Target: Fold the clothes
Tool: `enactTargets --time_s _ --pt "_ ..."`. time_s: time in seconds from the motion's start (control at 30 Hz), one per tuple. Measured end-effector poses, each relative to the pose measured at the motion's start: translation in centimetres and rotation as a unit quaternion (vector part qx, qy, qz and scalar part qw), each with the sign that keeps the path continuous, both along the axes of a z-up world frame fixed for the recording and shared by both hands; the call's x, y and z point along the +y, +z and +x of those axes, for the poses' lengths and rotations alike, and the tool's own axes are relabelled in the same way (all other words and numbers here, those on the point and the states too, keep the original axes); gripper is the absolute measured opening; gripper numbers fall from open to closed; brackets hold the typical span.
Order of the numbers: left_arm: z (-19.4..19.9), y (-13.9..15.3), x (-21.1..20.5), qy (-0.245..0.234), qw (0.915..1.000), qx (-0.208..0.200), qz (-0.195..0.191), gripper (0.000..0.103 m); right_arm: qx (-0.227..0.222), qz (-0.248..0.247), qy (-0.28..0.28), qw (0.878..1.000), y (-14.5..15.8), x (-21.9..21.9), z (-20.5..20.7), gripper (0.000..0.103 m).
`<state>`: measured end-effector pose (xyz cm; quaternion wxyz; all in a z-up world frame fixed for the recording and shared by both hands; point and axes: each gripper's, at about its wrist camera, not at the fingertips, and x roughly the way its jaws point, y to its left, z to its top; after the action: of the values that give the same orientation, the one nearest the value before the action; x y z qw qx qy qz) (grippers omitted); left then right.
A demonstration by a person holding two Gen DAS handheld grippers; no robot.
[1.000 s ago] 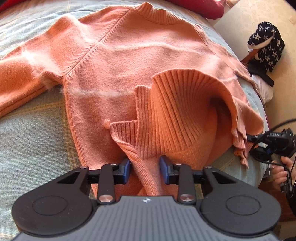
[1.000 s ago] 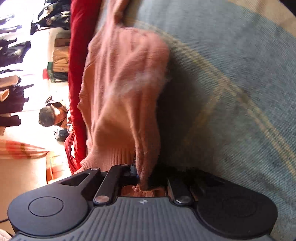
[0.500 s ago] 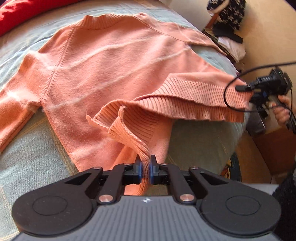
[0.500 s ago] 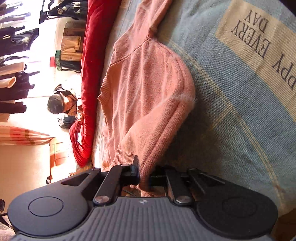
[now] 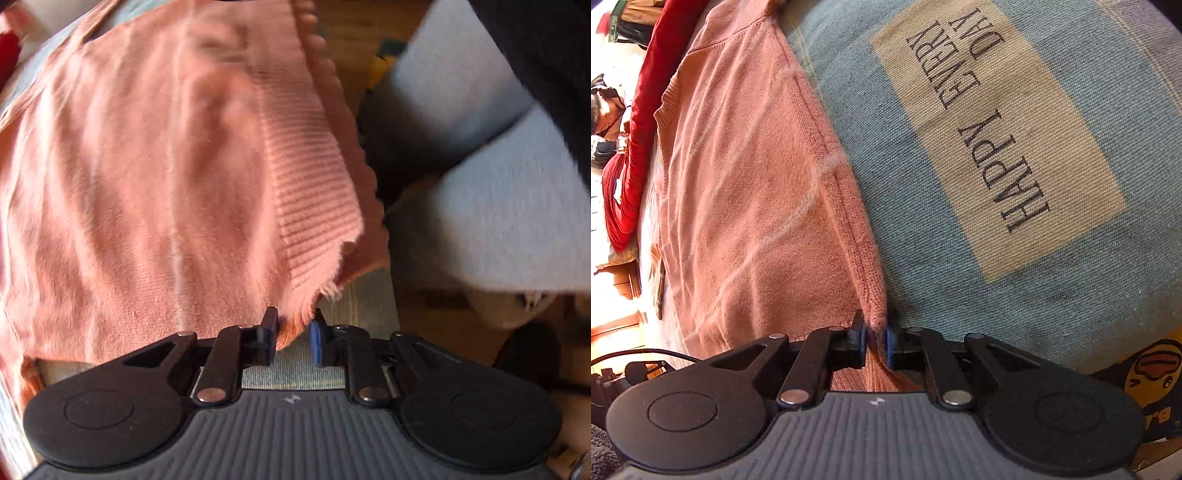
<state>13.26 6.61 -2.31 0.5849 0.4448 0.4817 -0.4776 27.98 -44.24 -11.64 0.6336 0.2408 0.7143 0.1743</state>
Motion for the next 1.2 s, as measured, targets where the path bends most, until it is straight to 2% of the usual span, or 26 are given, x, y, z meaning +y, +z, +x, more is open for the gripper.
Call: enactTargets --time_s 0.03,0.07,0.13,0.23,0.27,0.33,0.4,0.47,0.53,0.6,0.67,0.73,0.77,0.83,0.97,1.03,1.1,1.2 --pt "-0.8 -0.7 -0.2 -0.027 0.9995 -0.007 0.014 0.018 -0.006 -0.012 0.018 1.000 0.4 0.4 -0.1 0.015" --pt "-0.8 -0.9 0.0 -0.015 0.9997 0.000 0.021 0.017 -0.015 -0.033 0.046 0.998 1.1 0.9 -0.3 0.015" --pt "0.1 -0.5 0.6 0.037 0.9987 0.021 0.029 0.018 -0.041 -0.083 0.103 0.990 2.6 2.1 -0.7 0.018" --pt "2.2 1.0 1.3 0.140 0.9897 0.022 0.021 0.018 -0.116 -0.158 0.168 0.966 5.6 4.1 -1.3 0.022" --pt "3.4 1.8 1.5 0.185 0.9826 0.013 0.007 0.018 -0.146 -0.170 0.180 0.958 6.7 4.9 -1.4 0.025" --pt "5.7 3.2 1.6 0.262 0.9644 -0.009 -0.030 0.019 -0.212 -0.169 0.207 0.940 8.3 7.1 -1.2 0.050" --pt "8.0 4.0 1.0 0.313 0.9444 -0.048 -0.089 0.024 -0.270 -0.160 0.251 0.916 8.7 10.3 -1.0 0.059" --pt "10.2 3.7 -0.6 0.320 0.9351 -0.078 -0.132 0.030 -0.306 -0.147 0.293 0.894 8.4 14.9 0.9 0.060" --pt "11.3 2.5 -2.1 0.316 0.9302 -0.094 -0.162 0.030 -0.332 -0.132 0.316 0.879 7.5 17.9 1.2 0.061" --pt "11.7 0.6 -2.7 0.327 0.9272 -0.079 -0.166 0.030 -0.330 -0.129 0.329 0.875 5.6 19.4 0.9 0.065" --pt "10.5 -1.2 -2.7 0.353 0.9220 -0.053 -0.149 0.031 -0.329 -0.135 0.335 0.872 4.3 19.5 -0.1 0.076" --pt "8.4 -1.9 -1.4 0.390 0.9078 -0.045 -0.148 0.034 -0.329 -0.142 0.354 0.864 4.1 18.5 -1.9 0.094" --pt "7.7 -1.8 -0.9 0.405 0.9020 -0.037 -0.144 0.037 -0.317 -0.151 0.364 0.862 3.9 18.1 -2.5 0.097" --pt "6.9 -1.4 0.1 0.433 0.8909 -0.021 -0.135 0.038 -0.296 -0.164 0.372 0.864 3.9 17.3 -3.3 0.099" --pt "10.0 0.3 1.0 0.448 0.8765 -0.059 -0.167 0.038 -0.269 -0.177 0.357 0.877 5.5 17.6 -1.5 0.096" --pt "11.5 1.1 1.5 0.454 0.8685 -0.079 -0.183 0.041 -0.297 -0.171 0.340 0.876 7.0 18.5 0.3 0.096" --pt "13.1 2.0 1.9 0.460 0.8597 -0.099 -0.199 0.047 -0.345 -0.162 0.330 0.864 8.4 20.1 2.3 0.097" --pt "17.5 0.6 2.0 0.447 0.8577 -0.130 -0.217 0.048 -0.400 -0.156 0.325 0.842 8.1 23.1 6.1 0.098"
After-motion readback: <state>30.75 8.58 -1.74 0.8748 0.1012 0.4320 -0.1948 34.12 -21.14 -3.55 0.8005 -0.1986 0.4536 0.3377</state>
